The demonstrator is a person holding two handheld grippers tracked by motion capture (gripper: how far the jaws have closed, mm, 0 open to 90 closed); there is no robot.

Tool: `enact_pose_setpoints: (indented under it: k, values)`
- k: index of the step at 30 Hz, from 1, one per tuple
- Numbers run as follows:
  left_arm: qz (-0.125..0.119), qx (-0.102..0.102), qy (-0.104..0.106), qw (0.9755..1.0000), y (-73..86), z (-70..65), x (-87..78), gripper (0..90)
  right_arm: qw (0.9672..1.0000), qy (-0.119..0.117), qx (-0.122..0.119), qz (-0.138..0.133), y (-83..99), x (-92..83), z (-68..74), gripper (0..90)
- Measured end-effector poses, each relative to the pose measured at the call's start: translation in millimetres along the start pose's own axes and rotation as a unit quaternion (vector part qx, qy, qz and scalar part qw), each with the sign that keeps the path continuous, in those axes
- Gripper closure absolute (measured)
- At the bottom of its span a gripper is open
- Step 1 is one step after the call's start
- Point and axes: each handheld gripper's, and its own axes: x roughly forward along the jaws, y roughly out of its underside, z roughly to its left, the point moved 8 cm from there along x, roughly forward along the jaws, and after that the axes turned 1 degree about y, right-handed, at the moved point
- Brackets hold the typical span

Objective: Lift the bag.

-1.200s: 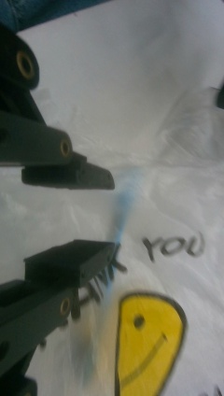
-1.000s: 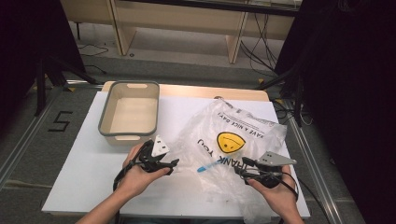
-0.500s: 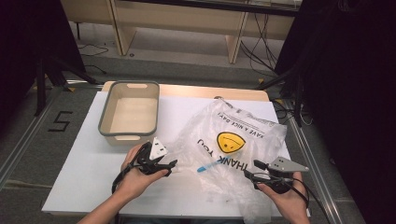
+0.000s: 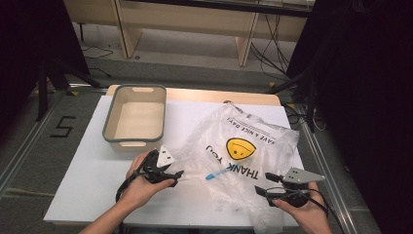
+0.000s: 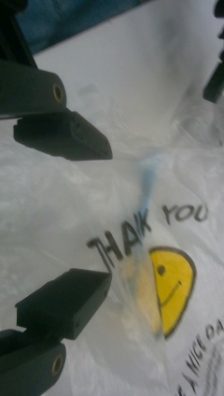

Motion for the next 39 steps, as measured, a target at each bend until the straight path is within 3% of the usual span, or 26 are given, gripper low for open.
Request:
enact_pose_setpoints:
  k: [7, 11, 15, 20, 26, 29, 33, 39]
  values:
    - [0.025, 0.000, 0.008, 0.9997, 8.7, -2.6, 0.7, 28.4, 0.9968, -0.057, -0.025, 0.050, 19.0, -0.2, 16.0, 30.0]
    - [0.043, 0.003, 0.018, 0.9989, 14.1, -5.6, 4.3, 26.6, 0.9902, -0.084, -0.051, 0.099, 32.8, 0.5, 24.0, 26.7]
    - [0.057, 0.002, 0.024, 0.9981, 19.3, -5.7, 10.6, 26.2, 0.9845, -0.098, -0.066, 0.130, 41.8, 4.2, 28.6, 25.5]
    - [0.061, 0.001, 0.020, 0.9979, 18.9, -4.1, 15.4, 28.1, 0.9816, -0.084, -0.078, 0.153, 48.8, 10.0, 26.5, 25.4]
    - [0.088, -0.011, 0.018, 0.9959, 27.4, 2.0, 23.1, 36.7, 0.9796, -0.065, -0.075, 0.175, 58.8, 9.7, 20.5, 27.0]
    - [0.089, -0.020, 0.032, 0.9953, 28.2, 1.8, 22.7, 42.2, 0.9771, -0.055, -0.084, 0.187, 62.7, 10.1, 17.3, 30.8]
    - [0.095, -0.026, 0.047, 0.9940, 27.9, -1.2, 22.4, 50.8, 0.9770, -0.049, -0.088, 0.188, 62.8, 10.0, 14.8, 37.5]
    - [0.106, -0.027, 0.053, 0.9925, 26.3, -4.9, 22.1, 61.8, 0.9767, -0.035, -0.087, 0.193, 62.0, 10.6, 12.5, 45.7]
